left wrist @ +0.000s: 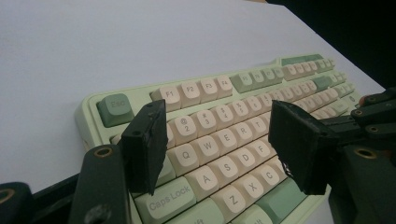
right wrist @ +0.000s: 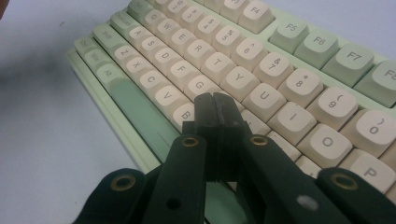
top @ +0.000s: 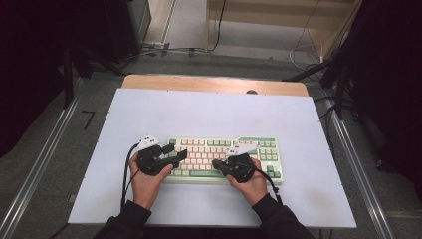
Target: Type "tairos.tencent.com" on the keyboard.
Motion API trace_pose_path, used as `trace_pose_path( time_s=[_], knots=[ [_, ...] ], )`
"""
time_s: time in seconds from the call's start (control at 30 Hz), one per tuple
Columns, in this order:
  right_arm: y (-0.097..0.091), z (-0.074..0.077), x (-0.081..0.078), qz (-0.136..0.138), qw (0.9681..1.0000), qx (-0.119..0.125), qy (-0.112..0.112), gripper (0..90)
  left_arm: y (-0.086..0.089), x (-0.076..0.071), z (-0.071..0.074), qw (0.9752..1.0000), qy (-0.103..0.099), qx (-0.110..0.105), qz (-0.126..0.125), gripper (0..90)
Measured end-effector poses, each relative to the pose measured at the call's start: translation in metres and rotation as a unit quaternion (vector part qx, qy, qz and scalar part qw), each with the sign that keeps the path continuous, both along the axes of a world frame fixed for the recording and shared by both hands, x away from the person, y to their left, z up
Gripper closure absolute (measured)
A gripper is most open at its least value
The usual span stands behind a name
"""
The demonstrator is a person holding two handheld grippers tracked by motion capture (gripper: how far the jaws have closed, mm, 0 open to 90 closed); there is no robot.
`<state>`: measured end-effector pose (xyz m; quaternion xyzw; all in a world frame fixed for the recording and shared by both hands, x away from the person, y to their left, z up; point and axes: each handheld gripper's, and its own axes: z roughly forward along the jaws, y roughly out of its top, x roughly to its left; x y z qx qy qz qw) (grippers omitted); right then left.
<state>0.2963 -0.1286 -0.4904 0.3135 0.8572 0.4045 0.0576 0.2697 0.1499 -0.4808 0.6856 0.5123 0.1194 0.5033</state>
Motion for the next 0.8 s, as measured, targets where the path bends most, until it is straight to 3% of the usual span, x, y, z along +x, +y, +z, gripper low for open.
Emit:
trace_pose_path(
  time_s=[0.13, 0.3, 0.43, 0.57, 0.8],
  knots=[
    [0.001, -0.001, 0.000, 0.001, 1.0000, -0.006, 0.001, 88.1, 0.000, 0.000, 0.000, 1.0000, 0.000, 0.001, -0.001, 38.7],
    [-0.005, 0.010, -0.002, -0.002, 0.9997, 0.023, -0.011, 86.0, 0.000, 0.001, -0.001, 1.0000, 0.002, 0.000, 0.000, 38.6],
    [-0.016, 0.022, 0.001, -0.019, 0.9978, 0.061, -0.019, 64.9, 0.000, 0.000, 0.000, 1.0000, -0.001, -0.002, 0.000, 38.7],
    [-0.028, 0.027, 0.006, -0.048, 0.9954, 0.080, -0.023, 46.7, 0.000, 0.000, 0.000, 1.0000, -0.001, 0.000, -0.001, 38.6],
    [-0.039, 0.030, 0.011, -0.070, 0.9935, 0.087, -0.019, 37.6, -0.001, 0.000, 0.000, 1.0000, -0.002, -0.001, -0.002, 38.6]
  ],
)
